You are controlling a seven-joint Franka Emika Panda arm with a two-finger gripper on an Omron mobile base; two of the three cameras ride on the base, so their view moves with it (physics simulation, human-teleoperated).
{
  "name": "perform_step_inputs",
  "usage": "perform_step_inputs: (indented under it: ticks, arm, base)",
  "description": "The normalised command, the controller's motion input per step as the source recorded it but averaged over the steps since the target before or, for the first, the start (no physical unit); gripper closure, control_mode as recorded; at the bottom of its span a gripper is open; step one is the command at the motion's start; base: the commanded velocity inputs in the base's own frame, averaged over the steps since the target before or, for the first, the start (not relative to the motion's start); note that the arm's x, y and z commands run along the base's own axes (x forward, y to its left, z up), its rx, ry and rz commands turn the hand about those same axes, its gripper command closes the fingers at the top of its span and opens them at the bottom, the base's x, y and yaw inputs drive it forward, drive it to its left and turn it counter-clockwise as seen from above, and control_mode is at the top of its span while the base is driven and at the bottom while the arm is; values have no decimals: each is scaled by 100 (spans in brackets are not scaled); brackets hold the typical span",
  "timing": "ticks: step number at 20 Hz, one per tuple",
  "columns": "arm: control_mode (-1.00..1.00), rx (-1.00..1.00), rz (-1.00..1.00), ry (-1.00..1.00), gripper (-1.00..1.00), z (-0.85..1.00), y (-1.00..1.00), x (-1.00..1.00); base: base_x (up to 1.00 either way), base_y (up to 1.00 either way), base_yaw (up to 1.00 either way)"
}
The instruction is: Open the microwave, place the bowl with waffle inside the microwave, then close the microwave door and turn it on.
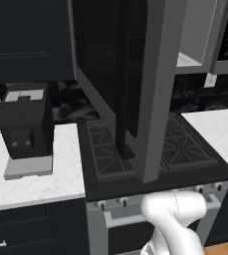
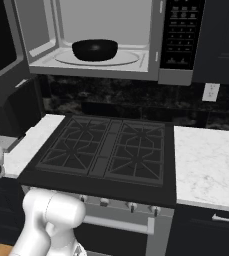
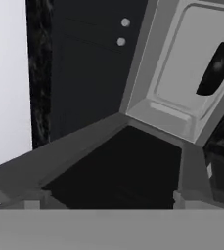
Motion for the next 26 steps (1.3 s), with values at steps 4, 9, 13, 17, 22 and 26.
perform_step_inputs:
  ticks: [4,9,13,17,22,26]
  arm:
    - [-100,4,-5,0,-100,-2,78,-62]
    - [-100,1,-1,-19,-100,-34,100,-42]
    - [-100,16,-3,-32,-100,-40,95,-44]
    - [-100,14,-3,-25,-100,-34,84,-37]
    - [-100,15,4,-1,-100,-82,87,5]
    - [-100,27,1,-14,-100,-100,43,1]
  base:
    - [0,0,0]
    - [0,0,0]
    - [0,0,0]
    - [0,0,0]
    - [0,0,0]
    - [0,0,0]
